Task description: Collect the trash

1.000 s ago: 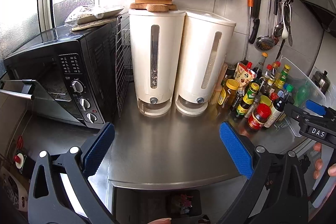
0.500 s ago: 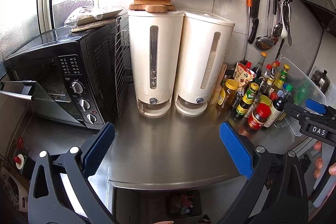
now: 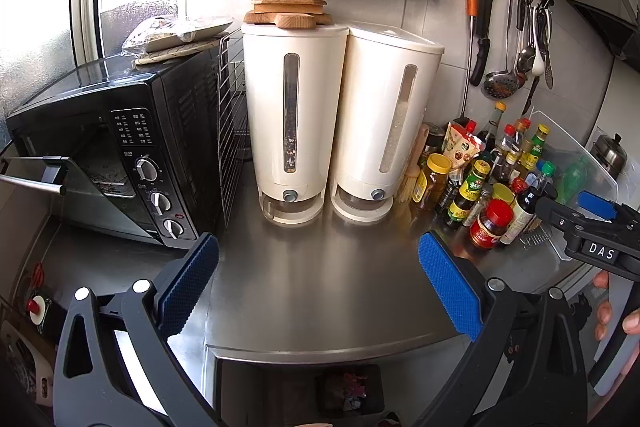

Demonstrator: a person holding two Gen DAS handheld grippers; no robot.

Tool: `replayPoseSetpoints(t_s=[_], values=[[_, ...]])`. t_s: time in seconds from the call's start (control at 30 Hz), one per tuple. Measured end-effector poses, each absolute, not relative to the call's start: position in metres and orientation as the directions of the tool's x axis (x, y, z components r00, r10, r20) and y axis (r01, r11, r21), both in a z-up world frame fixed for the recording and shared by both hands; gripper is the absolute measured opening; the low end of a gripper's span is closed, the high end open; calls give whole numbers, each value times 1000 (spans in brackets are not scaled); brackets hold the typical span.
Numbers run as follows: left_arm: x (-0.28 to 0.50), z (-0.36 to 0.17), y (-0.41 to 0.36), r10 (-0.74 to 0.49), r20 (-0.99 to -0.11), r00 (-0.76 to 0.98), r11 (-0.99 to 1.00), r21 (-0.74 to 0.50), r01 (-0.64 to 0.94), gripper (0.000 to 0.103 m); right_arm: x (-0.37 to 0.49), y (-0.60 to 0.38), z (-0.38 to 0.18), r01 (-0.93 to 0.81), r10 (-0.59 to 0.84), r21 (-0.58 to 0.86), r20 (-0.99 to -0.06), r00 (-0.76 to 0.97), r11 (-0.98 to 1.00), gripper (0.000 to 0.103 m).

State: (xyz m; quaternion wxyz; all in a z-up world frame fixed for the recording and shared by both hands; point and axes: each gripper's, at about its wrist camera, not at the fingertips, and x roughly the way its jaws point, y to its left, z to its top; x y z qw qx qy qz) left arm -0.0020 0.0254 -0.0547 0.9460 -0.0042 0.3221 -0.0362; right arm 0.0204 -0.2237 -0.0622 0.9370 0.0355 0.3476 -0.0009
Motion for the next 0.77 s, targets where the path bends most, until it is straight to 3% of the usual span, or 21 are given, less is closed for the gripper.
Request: replayPoseSetpoints(t_s=[0.77], values=[[-1, -56, 23, -90, -610, 787, 996, -46, 78, 95, 22, -224, -68, 36, 26, 80, -663, 748, 996, 100]])
